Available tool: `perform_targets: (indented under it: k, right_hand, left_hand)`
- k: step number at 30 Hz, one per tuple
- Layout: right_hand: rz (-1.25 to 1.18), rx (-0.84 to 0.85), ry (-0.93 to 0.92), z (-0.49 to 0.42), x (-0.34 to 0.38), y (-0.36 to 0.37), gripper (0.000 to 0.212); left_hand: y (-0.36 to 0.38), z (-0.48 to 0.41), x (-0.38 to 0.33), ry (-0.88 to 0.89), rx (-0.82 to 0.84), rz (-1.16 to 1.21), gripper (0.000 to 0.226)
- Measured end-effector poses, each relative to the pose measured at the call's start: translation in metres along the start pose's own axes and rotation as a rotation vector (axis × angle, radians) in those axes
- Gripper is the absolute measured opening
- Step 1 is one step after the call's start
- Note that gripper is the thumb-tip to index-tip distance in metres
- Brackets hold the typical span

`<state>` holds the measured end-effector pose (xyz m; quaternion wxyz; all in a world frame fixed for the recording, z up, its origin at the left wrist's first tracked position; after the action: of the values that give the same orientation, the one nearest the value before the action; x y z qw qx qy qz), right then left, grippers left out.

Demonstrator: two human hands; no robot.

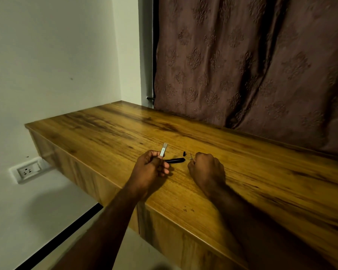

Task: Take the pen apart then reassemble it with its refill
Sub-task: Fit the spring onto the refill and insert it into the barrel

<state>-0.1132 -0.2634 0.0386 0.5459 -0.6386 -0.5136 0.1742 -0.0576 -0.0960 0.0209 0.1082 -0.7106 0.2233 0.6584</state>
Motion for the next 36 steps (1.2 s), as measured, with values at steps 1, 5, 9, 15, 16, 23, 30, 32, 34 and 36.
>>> perform_targets:
  k: [1,5,9,15,16,23,30,32,34,36]
  right_hand:
    - [0.002,0.004,0.003,0.0002,-0.0003,-0.0002,0.02]
    - [0.003,0.004,0.004,0.0013,-0.0004,-0.0006,0.019]
    - [-0.001,0.0,0.004,0.0016,-0.0011,-0.0006,0.019]
    - [0.005,0.006,0.001,0.0016,-0.0007,-0.0006,0.017]
    - [0.005,0.008,-0.002,0.0017,-0.0006,-0.0006,0.016]
    - [-0.008,-0.006,-0.019,0.0026,0.0003,-0.0022,0.016]
    - [-0.024,-0.004,-0.008,0.0025,-0.0016,-0.0008,0.018]
    - [-0.032,0.002,-0.005,0.0025,-0.0026,0.0005,0.02]
    - [-0.039,0.005,-0.012,0.0033,-0.0024,-0.0003,0.021]
    - [-0.06,0.006,-0.014,0.004,-0.0029,-0.0005,0.022]
  left_hand:
    - [-0.0002,-0.0003,0.0004,-0.002,0.0,-0.008,0.015]
    - [-0.0003,0.0,0.0009,-0.004,-0.003,-0.019,0.016]
    - [0.0006,0.0011,0.0001,-0.001,-0.005,-0.031,0.014]
    - [-0.001,0.0001,-0.0002,0.001,-0.012,-0.077,0.014]
    - [-0.001,0.0001,0.0,-0.001,-0.014,-0.079,0.014]
    - [-0.0004,0.0019,0.0,-0.018,-0.003,-0.075,0.014]
    - [0.0049,0.0055,-0.0025,-0.045,0.008,0.038,0.016]
    - [0.0048,0.0057,-0.0026,-0.042,0.017,0.026,0.017]
    - [0.0052,0.0059,-0.0026,-0.052,0.021,0.046,0.016]
    - [0.0049,0.0059,-0.0025,-0.061,0.01,0.063,0.018]
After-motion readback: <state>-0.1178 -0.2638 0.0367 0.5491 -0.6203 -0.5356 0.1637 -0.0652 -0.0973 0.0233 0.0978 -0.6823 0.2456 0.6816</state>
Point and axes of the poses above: each hand's wrist, its own z-axis away from the middle knuckle, its own y-axis out of the palm, x = y × z, the point moved 9 cm from there along -z, towards the middle knuckle, and after that the axes turned 5 degrees about -z, right-handed, at the moved point
